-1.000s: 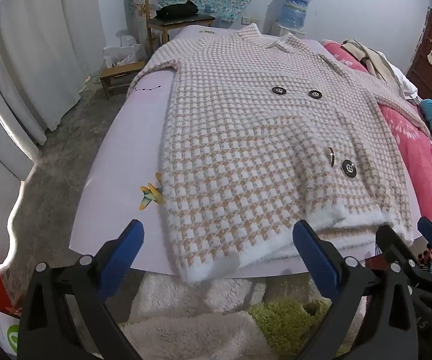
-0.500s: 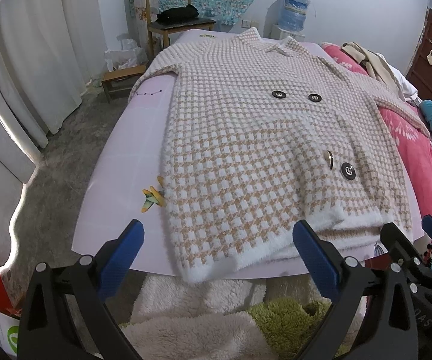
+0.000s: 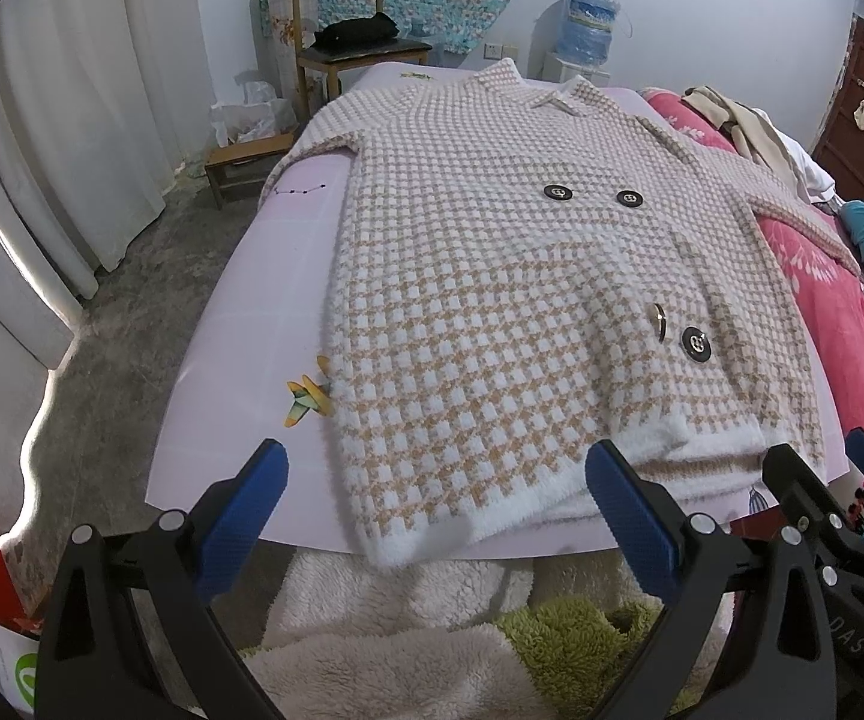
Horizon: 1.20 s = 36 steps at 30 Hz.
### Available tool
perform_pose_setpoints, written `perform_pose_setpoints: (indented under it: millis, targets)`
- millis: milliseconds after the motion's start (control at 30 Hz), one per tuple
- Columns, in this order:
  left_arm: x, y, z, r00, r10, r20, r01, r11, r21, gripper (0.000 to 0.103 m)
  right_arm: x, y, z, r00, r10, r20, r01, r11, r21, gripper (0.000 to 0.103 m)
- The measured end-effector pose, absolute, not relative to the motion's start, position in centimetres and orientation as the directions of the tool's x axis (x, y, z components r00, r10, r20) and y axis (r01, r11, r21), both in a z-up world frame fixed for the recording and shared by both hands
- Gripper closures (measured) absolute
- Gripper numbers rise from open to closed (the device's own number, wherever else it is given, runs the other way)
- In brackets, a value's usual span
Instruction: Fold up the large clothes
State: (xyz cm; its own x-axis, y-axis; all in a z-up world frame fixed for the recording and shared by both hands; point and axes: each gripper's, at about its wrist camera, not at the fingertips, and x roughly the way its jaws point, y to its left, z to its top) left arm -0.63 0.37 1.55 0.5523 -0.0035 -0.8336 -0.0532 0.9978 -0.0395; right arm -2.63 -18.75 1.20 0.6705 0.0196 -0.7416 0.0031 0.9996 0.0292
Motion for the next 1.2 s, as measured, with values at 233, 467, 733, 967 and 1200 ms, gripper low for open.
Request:
perform_pose_setpoints:
  millis: [233,467,733,967,1200]
  targets:
    - [-0.65,0.37,1.53,0.554,-0.003,-0.833,-0.054,0.998,-0.04,0.005,-2.65,-18.69,1.25,0.673,0.019,-0.74,0.001,1.0,0.027,0.008]
    - [-0.74,0.32,1.48,0.554,-0.003,-0.832,-0.055,0.998,-0.039,0.005,-2.59,-18.62,1.31,0.671,0.021,-0.741,-0.003,1.0,0.026,0.008]
    - [-0.77,0.29,1.45,0.555,-0.002,-0.832,-0.055,0.998,-0.039,0.005,-2.57,-18.58,1.21,0.671,0.021,-0.741,-0.002,1.0,0.026,0.008]
    - [-0.81,0.28,1.41,0.555,-0.002,-0.832,-0.055,0.998,-0.039,0.005,-2.56,-18.58,1.14,0.672,0.02,-0.741,-0.002,1.0,0.025,0.008]
    - [-0.79,0.28,1.33,0.553,-0.002,-0.833,-0.054,0.998,-0.038,0.005,-2.5,-18.71,0.97,0.672,0.031,-0.74,-0.002,0.999,0.041,0.008]
